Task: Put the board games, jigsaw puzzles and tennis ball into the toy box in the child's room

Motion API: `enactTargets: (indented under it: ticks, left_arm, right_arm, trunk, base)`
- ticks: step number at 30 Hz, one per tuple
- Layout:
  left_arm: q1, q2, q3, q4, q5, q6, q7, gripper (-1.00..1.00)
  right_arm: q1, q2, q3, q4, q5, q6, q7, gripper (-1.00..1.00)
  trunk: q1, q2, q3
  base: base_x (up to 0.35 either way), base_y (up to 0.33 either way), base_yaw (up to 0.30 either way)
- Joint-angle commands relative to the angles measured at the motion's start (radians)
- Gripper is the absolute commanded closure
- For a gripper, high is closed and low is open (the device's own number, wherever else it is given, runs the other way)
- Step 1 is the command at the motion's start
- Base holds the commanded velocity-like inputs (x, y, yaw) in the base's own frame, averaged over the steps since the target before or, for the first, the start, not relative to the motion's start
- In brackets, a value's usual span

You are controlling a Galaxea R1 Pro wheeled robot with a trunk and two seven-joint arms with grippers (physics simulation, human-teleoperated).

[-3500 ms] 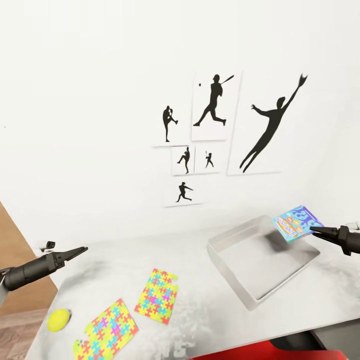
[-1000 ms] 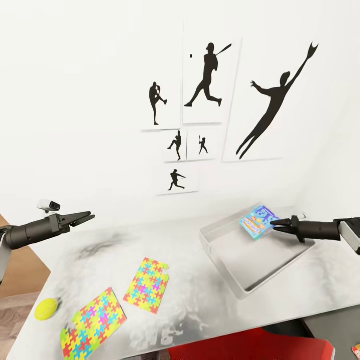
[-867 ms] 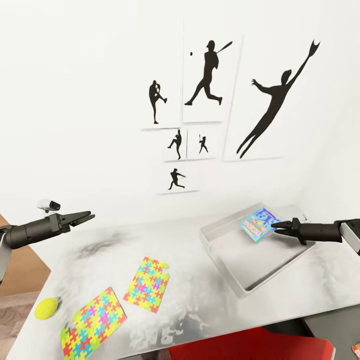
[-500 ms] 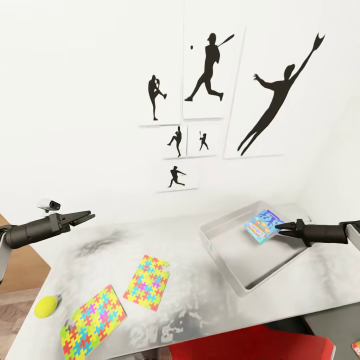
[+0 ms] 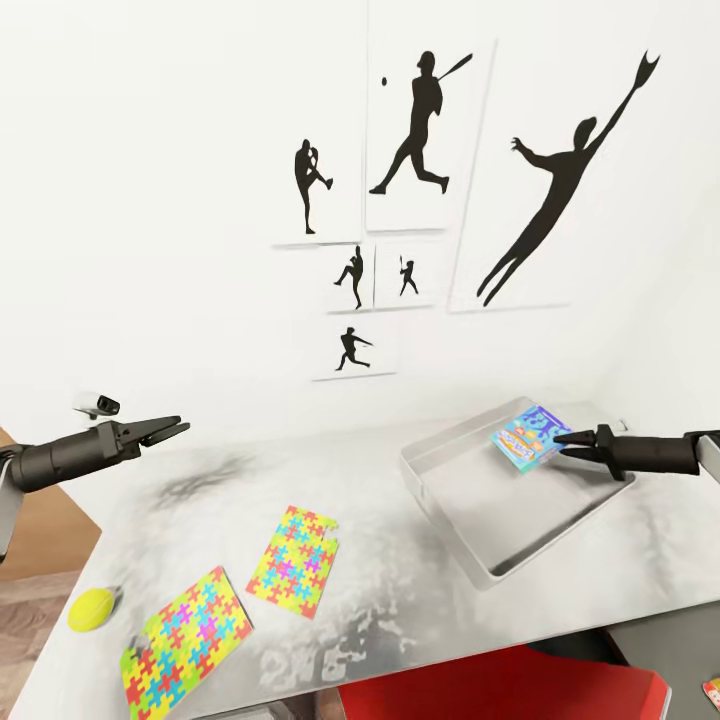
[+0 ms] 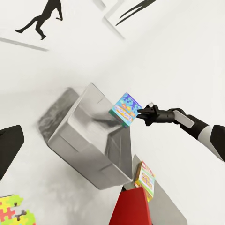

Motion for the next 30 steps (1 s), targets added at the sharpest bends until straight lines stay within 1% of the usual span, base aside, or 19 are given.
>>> enactTargets:
  ticks: [1, 17, 19, 23, 30]
  left_arm:
    - [-0.001, 0.000, 0.000, 0.000, 0.001, 0.011, -0.003, -1.00]
    - [-0.001, -0.003, 0.000, 0.001, 0.000, 0.009, -0.003, -1.00]
    - [-0.001, -0.006, 0.000, 0.001, -0.001, 0.009, -0.002, -1.00]
    - [-0.003, -0.028, -0.001, 0.001, -0.003, 0.009, -0.001, -1.00]
    - [-0.007, -0.033, -0.002, 0.001, -0.004, 0.009, -0.001, -1.00]
  right_arm:
    - [-0.002, -0.001, 0.008, 0.001, -0.006, 0.003, 0.004, 1.00]
    - [-0.006, -0.006, 0.009, -0.008, -0.008, 0.003, 0.004, 1.00]
    - [-0.006, -0.004, 0.009, -0.009, -0.007, 0.003, 0.004, 1.00]
    - [-0.006, -0.004, 0.011, -0.007, -0.006, 0.003, 0.004, 1.00]
    - [-0.006, -0.005, 0.008, -0.005, -0.008, 0.003, 0.004, 1.00]
  trunk:
    - [0.001, -0.002, -0.002]
    - [0.001, -0.002, -0.004]
    - [0.001, -0.002, -0.006]
    - [0.001, -0.002, -0.012]
    - [0.001, -0.002, -0.023]
  base:
    - [0.000, 0.000, 0.000]
    - [0.000, 0.000, 0.000]
    - [0.000, 0.000, 0.000]
    - [0.000, 0.000, 0.000]
    - [0.000, 0.000, 0.000]
